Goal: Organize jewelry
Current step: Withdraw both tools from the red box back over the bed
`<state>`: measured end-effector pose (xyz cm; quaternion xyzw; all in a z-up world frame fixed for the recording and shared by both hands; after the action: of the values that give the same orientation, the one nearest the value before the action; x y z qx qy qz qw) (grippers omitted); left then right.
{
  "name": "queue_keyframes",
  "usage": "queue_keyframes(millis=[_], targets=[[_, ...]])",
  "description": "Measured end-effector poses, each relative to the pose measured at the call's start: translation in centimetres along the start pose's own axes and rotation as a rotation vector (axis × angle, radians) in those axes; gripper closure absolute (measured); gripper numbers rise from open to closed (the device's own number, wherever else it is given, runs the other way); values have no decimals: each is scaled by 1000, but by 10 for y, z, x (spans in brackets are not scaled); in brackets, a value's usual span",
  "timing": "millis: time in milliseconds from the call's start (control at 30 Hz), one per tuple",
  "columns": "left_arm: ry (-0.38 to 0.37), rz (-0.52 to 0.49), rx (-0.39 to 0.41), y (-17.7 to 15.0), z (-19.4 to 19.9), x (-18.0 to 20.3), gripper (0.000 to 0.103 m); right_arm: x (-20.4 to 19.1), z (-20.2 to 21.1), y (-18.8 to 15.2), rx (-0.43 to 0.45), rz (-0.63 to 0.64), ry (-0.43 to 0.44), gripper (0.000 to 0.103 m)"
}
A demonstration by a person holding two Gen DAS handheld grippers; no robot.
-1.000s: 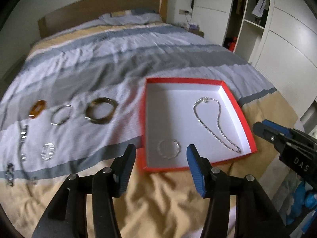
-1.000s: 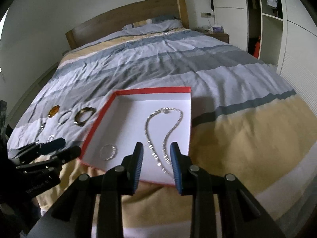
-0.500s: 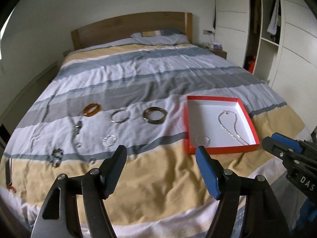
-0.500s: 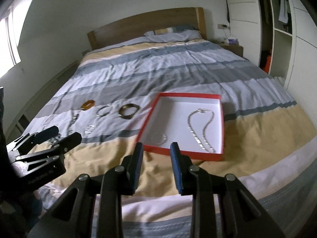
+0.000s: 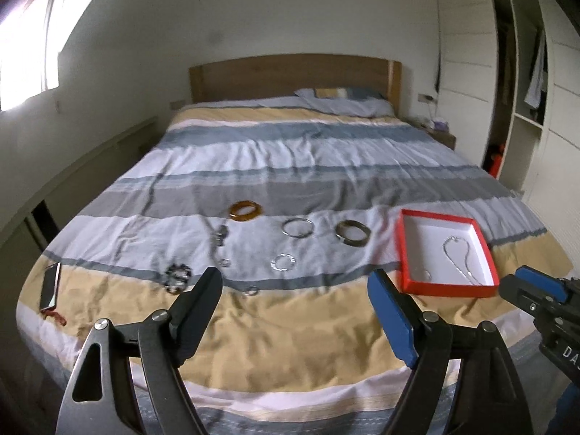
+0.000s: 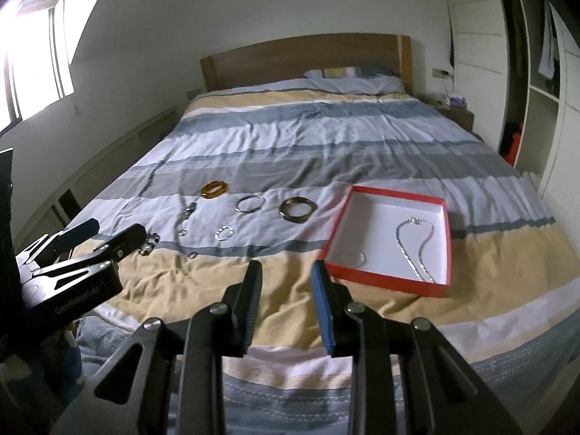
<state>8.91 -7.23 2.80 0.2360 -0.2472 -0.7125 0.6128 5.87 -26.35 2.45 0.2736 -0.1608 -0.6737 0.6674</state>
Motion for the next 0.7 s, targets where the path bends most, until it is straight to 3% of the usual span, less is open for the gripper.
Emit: queue_keyframes(millis=[533,633,700], targets=[[49,142,2,-33,20,-77,20,-45,23,-8,28,57,7,76],[54,181,-20,-41,13,-101,20,-48,18,-7,29,53,20,66],[52,208,-41,-47,8,-116,20,-48,15,-7,28,49,31,64]])
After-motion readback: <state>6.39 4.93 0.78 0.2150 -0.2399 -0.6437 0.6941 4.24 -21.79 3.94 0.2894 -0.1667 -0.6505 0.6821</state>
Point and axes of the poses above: each gripper's, at about its wrist camera, not at the fingertips, and z roughly against the way its jaws point, x to its right, y to its top, the point moved 5 cm from there along -z, roughly the way its jaws point, and after that the axes turned 15 degrees about -x, right-handed, at the moved point
